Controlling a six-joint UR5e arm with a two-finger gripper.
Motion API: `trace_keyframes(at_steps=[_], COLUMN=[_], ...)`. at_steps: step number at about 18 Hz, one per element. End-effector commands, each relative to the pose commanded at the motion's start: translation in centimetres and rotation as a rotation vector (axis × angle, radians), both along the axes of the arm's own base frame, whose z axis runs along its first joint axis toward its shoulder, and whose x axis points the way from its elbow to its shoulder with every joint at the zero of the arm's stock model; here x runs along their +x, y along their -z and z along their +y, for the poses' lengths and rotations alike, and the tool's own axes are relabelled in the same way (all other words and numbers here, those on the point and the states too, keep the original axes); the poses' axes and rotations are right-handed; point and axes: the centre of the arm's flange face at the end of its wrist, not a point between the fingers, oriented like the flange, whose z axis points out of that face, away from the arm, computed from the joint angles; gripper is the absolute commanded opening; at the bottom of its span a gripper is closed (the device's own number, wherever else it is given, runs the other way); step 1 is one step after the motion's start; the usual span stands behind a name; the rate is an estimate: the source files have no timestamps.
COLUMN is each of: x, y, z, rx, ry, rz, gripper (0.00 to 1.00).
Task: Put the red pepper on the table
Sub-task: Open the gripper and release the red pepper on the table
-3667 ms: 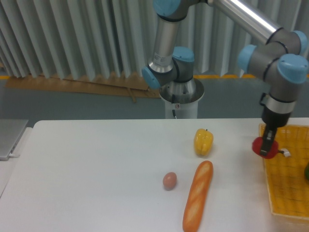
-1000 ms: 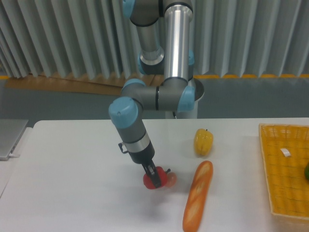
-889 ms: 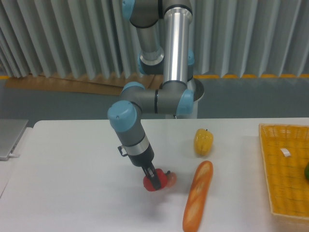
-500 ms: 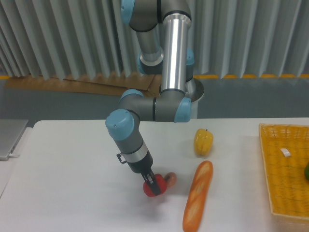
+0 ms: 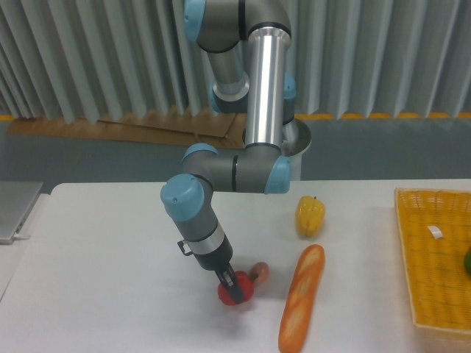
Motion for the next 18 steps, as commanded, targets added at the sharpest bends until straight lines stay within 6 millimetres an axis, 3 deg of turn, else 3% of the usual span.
trace_keyframes(at_steps=[1,2,10,12,14,18], x=[0.0,0.0,-0.1,-0.4,-0.5,-1.5], y=[0.0,-0.1,-0.2,-0.7,-2.5,-3.8], z=[0.0,0.0,0.0,0.0,-0.1,-0.6], rx=[-0.001,0.001,0.004,0.014,0.058,0.089], ry=[0.000,0.000,0.022,0.036,0.049,0.052], rz=[0.001,0.001,0.004,0.000,-0.025,-0.045], gripper=[0.69,0.73,0.72,0.79,0.99,1.00])
